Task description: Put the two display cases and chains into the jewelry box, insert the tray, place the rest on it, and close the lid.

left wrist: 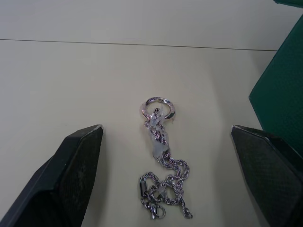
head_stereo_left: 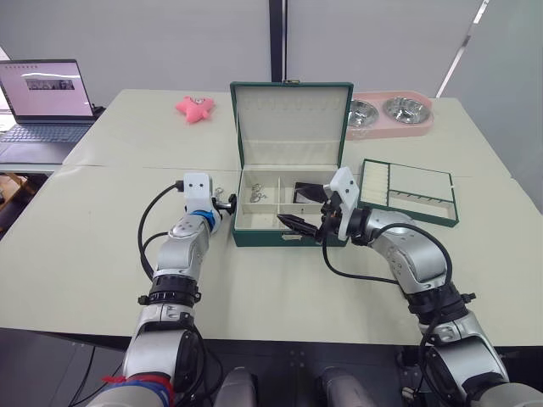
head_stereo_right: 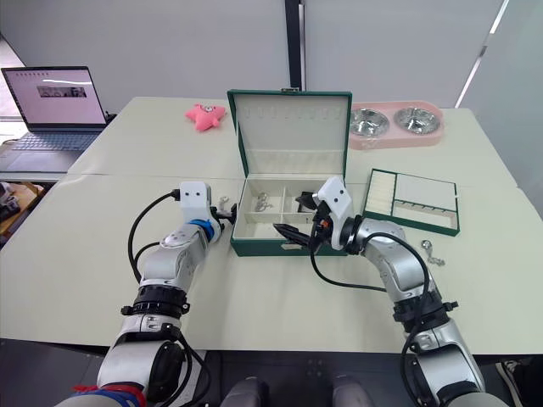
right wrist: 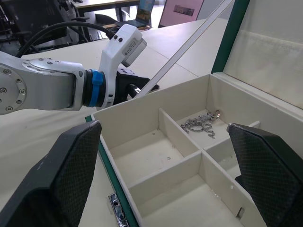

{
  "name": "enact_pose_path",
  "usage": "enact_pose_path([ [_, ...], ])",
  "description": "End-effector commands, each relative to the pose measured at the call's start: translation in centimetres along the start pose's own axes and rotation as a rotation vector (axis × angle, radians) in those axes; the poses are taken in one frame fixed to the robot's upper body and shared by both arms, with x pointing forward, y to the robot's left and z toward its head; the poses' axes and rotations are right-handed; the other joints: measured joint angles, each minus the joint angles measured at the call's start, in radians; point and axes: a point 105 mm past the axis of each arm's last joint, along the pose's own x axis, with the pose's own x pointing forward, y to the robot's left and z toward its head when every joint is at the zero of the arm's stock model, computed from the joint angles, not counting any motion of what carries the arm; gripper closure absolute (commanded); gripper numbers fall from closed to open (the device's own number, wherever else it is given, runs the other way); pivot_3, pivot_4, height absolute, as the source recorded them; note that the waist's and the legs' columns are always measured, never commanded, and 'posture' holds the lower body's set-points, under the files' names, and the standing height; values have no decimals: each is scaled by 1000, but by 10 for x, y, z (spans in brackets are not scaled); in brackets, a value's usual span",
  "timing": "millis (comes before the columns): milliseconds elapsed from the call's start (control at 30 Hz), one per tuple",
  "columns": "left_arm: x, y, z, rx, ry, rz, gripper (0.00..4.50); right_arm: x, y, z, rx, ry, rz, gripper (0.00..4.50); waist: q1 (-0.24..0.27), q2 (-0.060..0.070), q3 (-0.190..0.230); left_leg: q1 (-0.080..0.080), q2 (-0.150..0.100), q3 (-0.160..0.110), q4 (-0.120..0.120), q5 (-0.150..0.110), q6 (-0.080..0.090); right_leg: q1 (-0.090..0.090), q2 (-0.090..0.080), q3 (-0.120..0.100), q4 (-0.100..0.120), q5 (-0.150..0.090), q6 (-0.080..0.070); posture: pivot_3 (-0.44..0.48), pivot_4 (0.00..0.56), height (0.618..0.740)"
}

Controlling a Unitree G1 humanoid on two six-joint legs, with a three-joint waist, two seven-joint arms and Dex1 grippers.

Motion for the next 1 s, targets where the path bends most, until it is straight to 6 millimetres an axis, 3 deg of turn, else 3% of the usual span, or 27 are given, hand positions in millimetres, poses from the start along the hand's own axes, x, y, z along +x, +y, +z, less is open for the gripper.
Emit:
enact_pose_path([
  [33, -1, 5, -10, 15, 52, 12, 25, -1, -2, 18, -41, -57, 0, 0, 0, 0, 0, 0, 0, 0, 0, 0, 0, 0, 0, 0, 0, 0, 0, 0, 150, 740],
  [100, -1, 5, -12, 19, 65, 10, 25, -1, -2, 18, -41, -57, -2, 0, 0, 0, 0, 0, 0, 0, 0, 0, 0, 0, 0, 0, 0, 0, 0, 0, 150, 740],
  [200, -1, 4, -13, 17, 71, 9, 619, -2, -2, 18, -34, -65, -1, 0, -1, 0, 0, 0, 0, 0, 0, 0, 0, 0, 0, 0, 0, 0, 0, 0, 150, 740],
  [633, -1, 1, -13, 11, 75, -5, 4491, -4, -3, 19, -31, -72, -6, 0, 3, 0, 0, 0, 0, 0, 0, 0, 0, 0, 0, 0, 0, 0, 0, 0, 150, 740],
  [1000, -3, -3, -4, 2, 41, -26, 4491, -6, -4, 18, -36, -68, -7, 0, 3, 0, 0, 0, 0, 0, 0, 0, 0, 0, 0, 0, 0, 0, 0, 0, 150, 740],
])
